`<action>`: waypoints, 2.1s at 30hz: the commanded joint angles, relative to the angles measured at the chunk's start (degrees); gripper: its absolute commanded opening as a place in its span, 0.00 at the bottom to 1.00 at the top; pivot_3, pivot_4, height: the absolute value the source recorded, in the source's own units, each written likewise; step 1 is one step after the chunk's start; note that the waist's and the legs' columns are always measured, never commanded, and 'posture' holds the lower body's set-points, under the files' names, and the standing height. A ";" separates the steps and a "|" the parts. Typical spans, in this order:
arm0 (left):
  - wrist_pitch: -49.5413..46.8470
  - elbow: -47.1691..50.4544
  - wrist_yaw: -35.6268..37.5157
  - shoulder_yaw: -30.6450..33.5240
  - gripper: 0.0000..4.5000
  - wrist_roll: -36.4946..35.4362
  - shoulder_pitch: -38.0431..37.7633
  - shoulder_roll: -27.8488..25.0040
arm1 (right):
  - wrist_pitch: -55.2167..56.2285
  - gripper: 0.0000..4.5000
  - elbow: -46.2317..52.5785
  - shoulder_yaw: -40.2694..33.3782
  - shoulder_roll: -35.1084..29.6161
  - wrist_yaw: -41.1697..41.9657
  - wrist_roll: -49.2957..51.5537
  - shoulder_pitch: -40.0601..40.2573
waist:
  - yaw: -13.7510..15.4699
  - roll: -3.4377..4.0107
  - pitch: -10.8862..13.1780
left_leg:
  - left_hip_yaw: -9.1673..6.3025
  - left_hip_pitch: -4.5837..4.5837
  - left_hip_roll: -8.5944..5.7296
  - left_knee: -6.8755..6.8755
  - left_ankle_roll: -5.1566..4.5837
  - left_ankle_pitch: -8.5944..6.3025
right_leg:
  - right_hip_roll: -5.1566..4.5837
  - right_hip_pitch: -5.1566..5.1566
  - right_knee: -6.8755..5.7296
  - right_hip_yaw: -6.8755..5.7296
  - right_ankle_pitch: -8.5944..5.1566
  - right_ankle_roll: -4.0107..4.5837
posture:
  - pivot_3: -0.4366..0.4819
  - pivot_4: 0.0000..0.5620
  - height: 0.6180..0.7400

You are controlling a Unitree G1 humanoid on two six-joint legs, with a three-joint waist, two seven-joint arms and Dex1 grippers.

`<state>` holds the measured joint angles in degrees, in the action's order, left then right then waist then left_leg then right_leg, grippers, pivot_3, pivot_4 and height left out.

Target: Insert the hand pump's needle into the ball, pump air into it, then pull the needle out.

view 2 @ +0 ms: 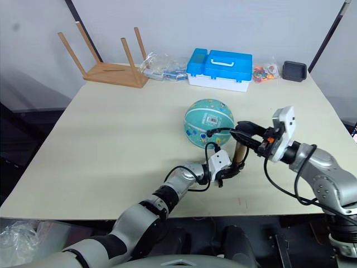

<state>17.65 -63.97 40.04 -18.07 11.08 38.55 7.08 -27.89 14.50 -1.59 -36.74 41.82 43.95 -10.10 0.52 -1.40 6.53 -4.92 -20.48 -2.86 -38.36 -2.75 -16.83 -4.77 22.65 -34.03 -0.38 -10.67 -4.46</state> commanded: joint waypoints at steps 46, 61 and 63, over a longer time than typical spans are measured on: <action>-1.58 -1.24 2.48 -0.71 0.23 0.81 -2.19 -0.26 | -3.47 0.37 -0.61 -3.35 -3.37 0.64 -0.40 2.14 | 0.32 0.52 0.08 | -0.04 -0.17 -0.09 -0.01 0.00 0.00 | -0.10 0.03 0.04 -0.04 0.14 0.23 | 0.48 0.27 1.00; -1.70 -1.17 2.95 -0.68 0.23 0.51 -2.36 -0.48 | -18.24 0.37 12.28 -27.00 -15.07 -8.57 34.99 -11.77 | 0.75 0.96 0.91 | -0.10 -1.27 -0.37 -0.09 -0.01 0.01 | -0.35 0.97 0.06 -0.03 0.19 0.24 | 0.48 0.27 1.00; -1.68 -1.18 2.96 -0.68 0.23 0.50 -2.34 -0.51 | -18.35 0.37 11.66 -24.09 -14.71 -7.16 31.48 -10.65 | 0.75 0.91 0.93 | -0.09 -1.26 -0.36 -0.09 -0.02 0.01 | -0.35 0.96 0.06 -0.03 0.19 0.24 | 0.48 0.27 1.00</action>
<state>18.08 -61.74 42.73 -18.04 10.43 38.14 7.25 -48.53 24.38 -23.40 -51.39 33.44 75.13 -19.39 1.27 -0.49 7.47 -5.01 -21.75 -3.22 -38.46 -2.77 -16.82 -5.12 23.61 -33.98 -0.42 -10.48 -4.22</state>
